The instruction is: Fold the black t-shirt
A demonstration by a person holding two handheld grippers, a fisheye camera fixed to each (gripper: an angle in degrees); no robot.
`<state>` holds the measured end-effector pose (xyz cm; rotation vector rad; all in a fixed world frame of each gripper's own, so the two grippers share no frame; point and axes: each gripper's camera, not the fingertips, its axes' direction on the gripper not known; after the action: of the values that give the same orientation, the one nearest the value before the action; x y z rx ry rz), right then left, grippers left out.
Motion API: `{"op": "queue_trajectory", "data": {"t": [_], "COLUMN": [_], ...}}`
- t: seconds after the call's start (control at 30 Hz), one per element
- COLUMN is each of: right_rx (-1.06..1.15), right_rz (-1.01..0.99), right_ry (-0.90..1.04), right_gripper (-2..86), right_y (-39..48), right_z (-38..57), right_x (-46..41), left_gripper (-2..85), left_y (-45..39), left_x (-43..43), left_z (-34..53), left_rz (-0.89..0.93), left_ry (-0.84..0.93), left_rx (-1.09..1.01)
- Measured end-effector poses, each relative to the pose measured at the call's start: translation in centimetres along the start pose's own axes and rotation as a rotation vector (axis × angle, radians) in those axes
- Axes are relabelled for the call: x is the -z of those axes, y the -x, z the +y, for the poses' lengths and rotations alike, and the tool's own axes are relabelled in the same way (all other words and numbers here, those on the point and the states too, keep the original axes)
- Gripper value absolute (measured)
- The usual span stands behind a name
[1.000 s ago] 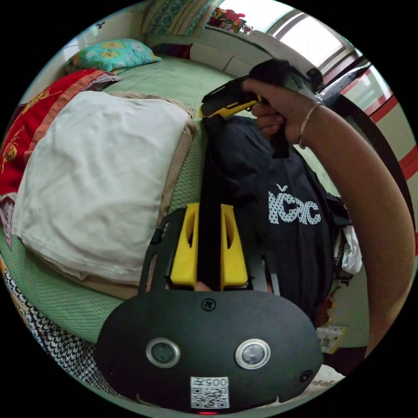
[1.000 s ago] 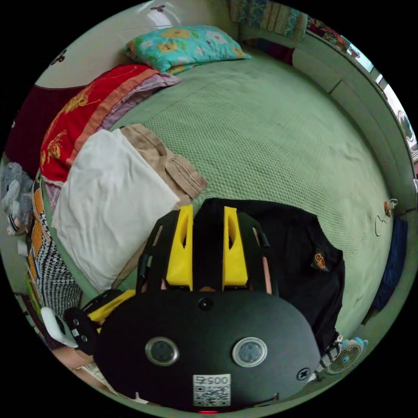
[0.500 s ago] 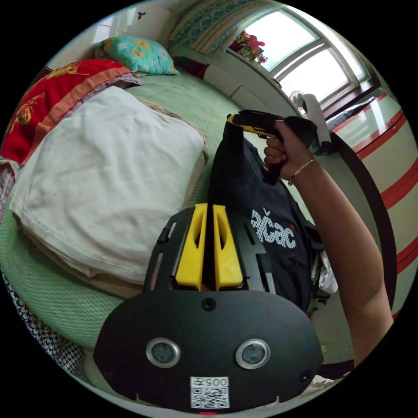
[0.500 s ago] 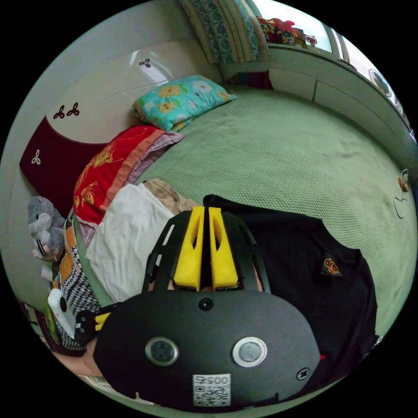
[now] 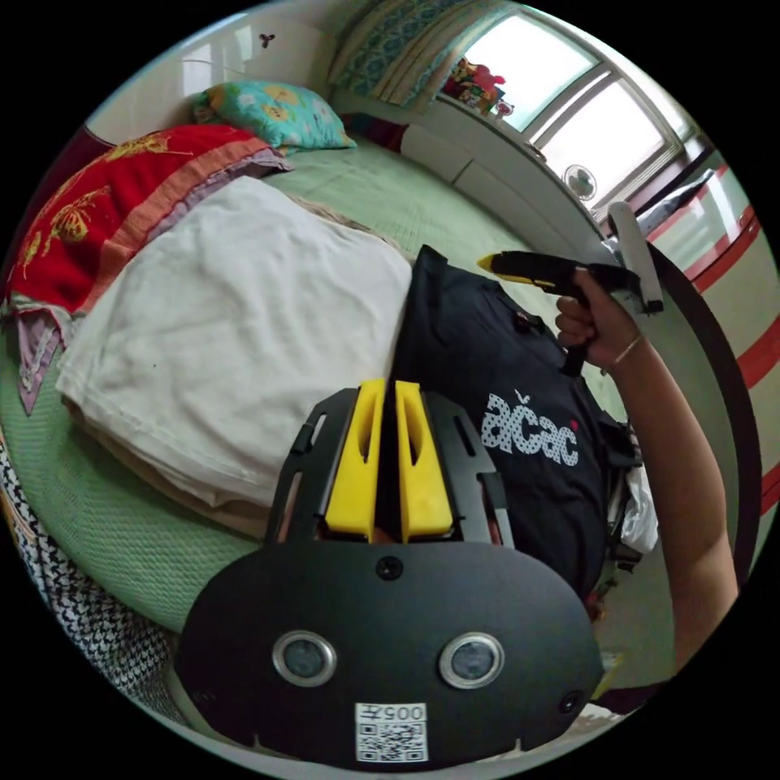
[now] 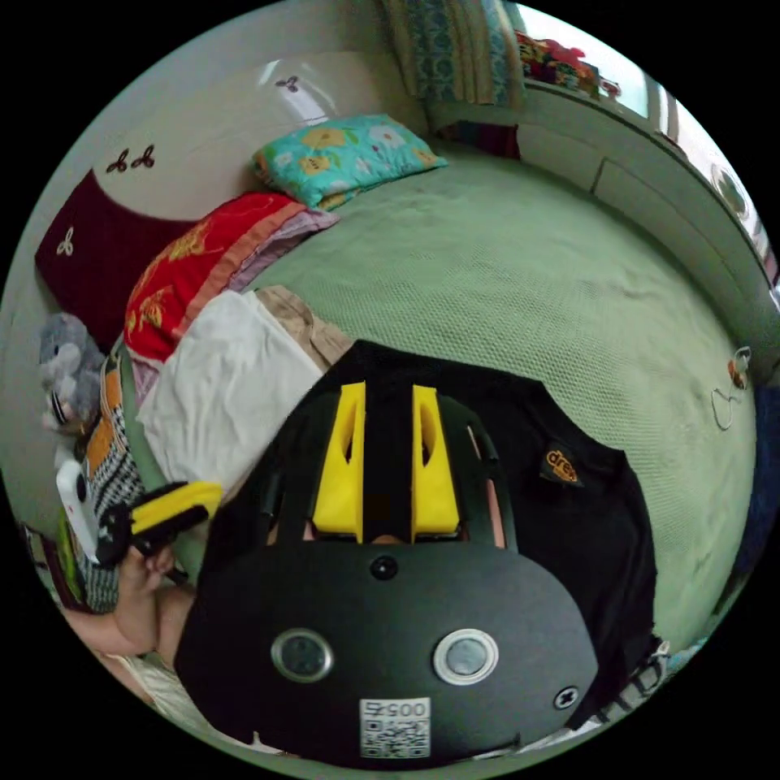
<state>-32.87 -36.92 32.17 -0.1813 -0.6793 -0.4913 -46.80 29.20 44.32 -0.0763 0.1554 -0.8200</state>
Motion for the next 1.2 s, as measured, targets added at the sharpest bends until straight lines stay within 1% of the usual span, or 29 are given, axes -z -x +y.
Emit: {"op": "queue_trajectory", "data": {"t": [0.07,0.17,0.23,0.33,0.4,0.5,0.57,0.77,0.83,0.97,1.07,1.17,1.2], "right_rx": [0.012,0.000,0.000,0.001,0.008,0.022,0.024,-0.027,-0.056,-0.091,-0.017,0.119,0.146], "right_rz": [0.041,0.029,0.053,0.064,0.050,0.037,0.035,0.037,0.024,0.074,0.128,0.061,0.084], "right_ry": [0.055,0.169,0.205,0.184,0.199,0.183,0.183,0.174,0.163,0.149,0.073,0.014,0.033], "right_gripper": [9.6,10.0,9.3,5.8,1.1,-1.3,-1.5,-1.3,-0.5,2.5,1.1,-0.6,-0.8], "right_y": [0.1,-0.1,0.1,0.6,0.9,1.1,1.1,0.6,0.3,0.0,1.7,4.4,5.2], "right_z": [1.1,2.6,3.2,3.8,4.0,4.2,4.4,6.2,6.8,7.6,8.2,9.5,10.0], "right_x": [-0.6,-2.5,-3.4,-3.1,-2.6,-1.3,-0.8,0.1,0.3,2.1,4.6,6.0,5.7], "left_gripper": [4.3,4.9,5.0,5.1,4.7,2.4,0.3,-0.6,-0.6,-0.7,-0.7,-0.7,-0.7], "left_y": [-1.6,-4.3,-5.6,-7.2,-7.9,-9.0,-9.6,-10.8,-11.1,-12.4,-13.7,-14.9,-15.1], "left_x": [-1.1,-2.6,-3.7,-5.9,-7.3,-7.6,-8.2,-9.2,-9.4,-9.0,-9.0,-10.9,-11.4], "left_z": [0.3,0.7,0.9,1.2,1.4,1.8,2.3,3.2,3.5,4.3,5.0,5.4,5.5], "left_rz": [0.068,0.045,0.060,0.034,-0.004,-0.031,-0.037,-0.001,0.010,0.012,-0.052,-0.030,-0.022], "left_ry": [0.027,0.050,0.074,0.125,0.169,0.184,0.193,0.205,0.206,0.163,0.086,0.123,0.139], "left_rx": [-0.050,-0.131,-0.161,-0.178,-0.170,-0.168,-0.173,-0.173,-0.162,-0.169,-0.190,-0.182,-0.176]}}
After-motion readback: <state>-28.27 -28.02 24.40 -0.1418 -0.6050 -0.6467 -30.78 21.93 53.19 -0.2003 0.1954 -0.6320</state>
